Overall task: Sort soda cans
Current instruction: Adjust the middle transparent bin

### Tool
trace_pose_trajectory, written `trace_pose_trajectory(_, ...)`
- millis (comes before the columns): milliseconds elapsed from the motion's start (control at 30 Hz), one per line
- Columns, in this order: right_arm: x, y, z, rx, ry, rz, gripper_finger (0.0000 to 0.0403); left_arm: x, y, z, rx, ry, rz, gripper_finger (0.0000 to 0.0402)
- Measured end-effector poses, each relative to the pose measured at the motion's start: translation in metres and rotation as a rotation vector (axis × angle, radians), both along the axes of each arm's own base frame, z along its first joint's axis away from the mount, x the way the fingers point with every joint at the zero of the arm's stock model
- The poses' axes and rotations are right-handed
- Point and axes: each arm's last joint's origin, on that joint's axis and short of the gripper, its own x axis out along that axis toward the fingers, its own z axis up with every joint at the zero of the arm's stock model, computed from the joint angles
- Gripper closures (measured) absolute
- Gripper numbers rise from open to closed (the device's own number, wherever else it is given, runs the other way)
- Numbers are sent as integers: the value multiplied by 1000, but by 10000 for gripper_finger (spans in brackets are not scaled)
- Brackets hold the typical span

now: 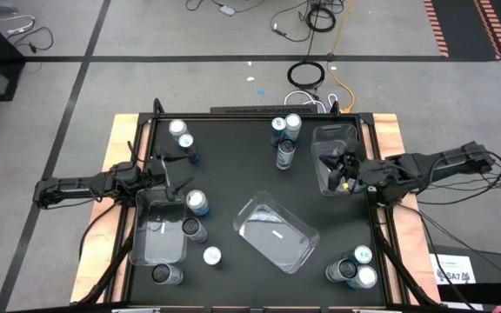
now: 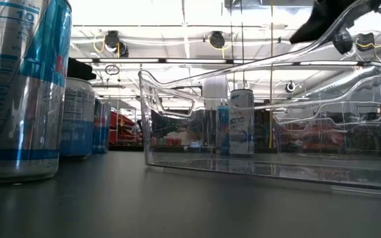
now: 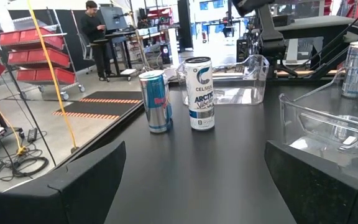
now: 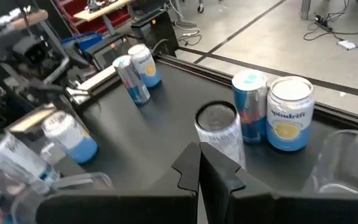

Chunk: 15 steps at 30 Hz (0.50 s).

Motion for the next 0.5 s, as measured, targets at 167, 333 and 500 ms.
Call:
trace_pose_trajectory(167, 10, 2, 24, 48, -65, -18, 403, 0, 0, 0, 0, 0, 0, 11)
trace_pose_trajectory(333, 21, 5, 48, 71, -110, -24, 403, 0, 0, 0, 0, 0, 0, 11)
trace_pose_trajectory(500, 34, 8, 74, 65, -133, -18, 403, 0, 0, 0, 0, 0, 0, 11)
